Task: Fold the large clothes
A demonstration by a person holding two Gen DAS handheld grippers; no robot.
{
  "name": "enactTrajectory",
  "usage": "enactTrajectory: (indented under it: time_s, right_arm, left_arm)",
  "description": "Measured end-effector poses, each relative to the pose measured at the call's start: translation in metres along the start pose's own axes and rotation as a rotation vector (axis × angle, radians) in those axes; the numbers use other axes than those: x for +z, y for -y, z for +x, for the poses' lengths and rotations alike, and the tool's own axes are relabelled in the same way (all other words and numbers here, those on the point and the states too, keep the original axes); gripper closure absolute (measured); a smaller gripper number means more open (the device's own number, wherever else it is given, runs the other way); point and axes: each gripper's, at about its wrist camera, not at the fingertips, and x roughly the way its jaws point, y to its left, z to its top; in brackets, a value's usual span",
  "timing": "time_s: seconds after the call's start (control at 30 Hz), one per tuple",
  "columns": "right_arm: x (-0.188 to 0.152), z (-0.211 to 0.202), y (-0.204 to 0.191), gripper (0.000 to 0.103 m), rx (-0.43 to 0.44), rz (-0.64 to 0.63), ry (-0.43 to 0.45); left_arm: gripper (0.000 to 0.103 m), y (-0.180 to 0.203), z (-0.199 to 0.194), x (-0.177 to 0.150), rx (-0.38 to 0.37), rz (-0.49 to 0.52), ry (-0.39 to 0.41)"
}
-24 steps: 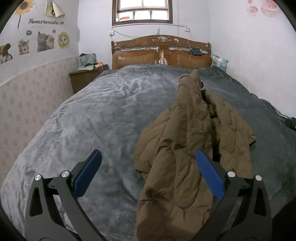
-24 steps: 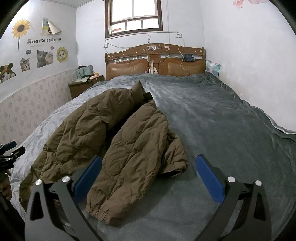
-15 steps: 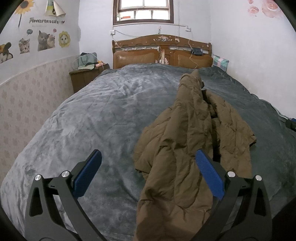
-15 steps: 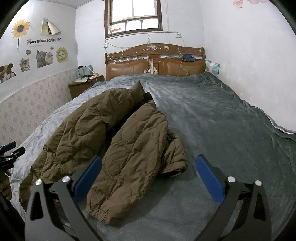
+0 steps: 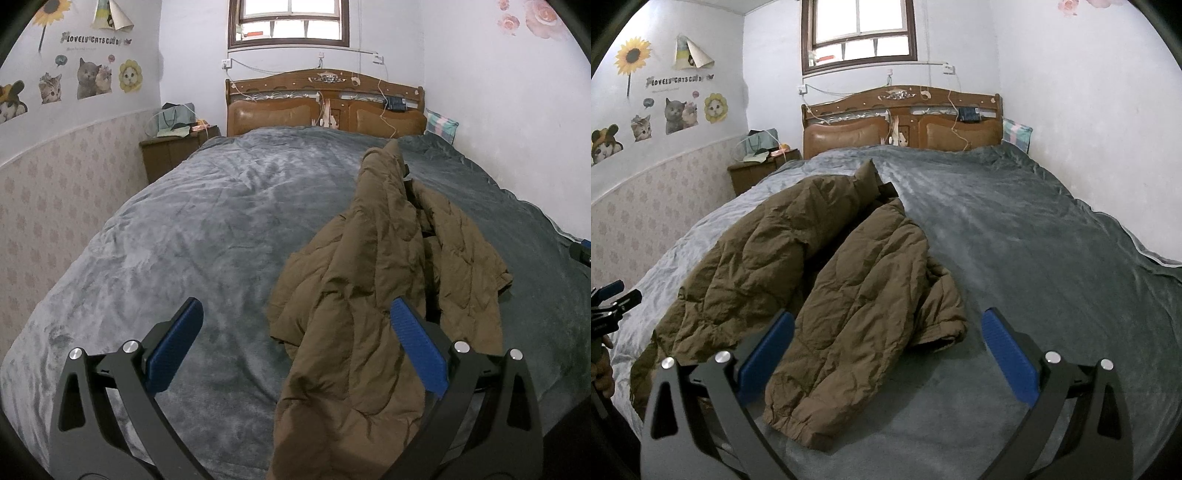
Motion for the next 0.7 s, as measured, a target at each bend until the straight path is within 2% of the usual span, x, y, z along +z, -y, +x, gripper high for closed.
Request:
enactTrajectory:
  time_s: [0.7]
  right_arm:
    - [-0.0005, 0.0012, -0.0008, 0.002, -0.004, -0.005, -0.011]
  left_arm:
    - [0.003, 0.0011, 0.0036, -0.0003, 0.005, 0.001, -0.009]
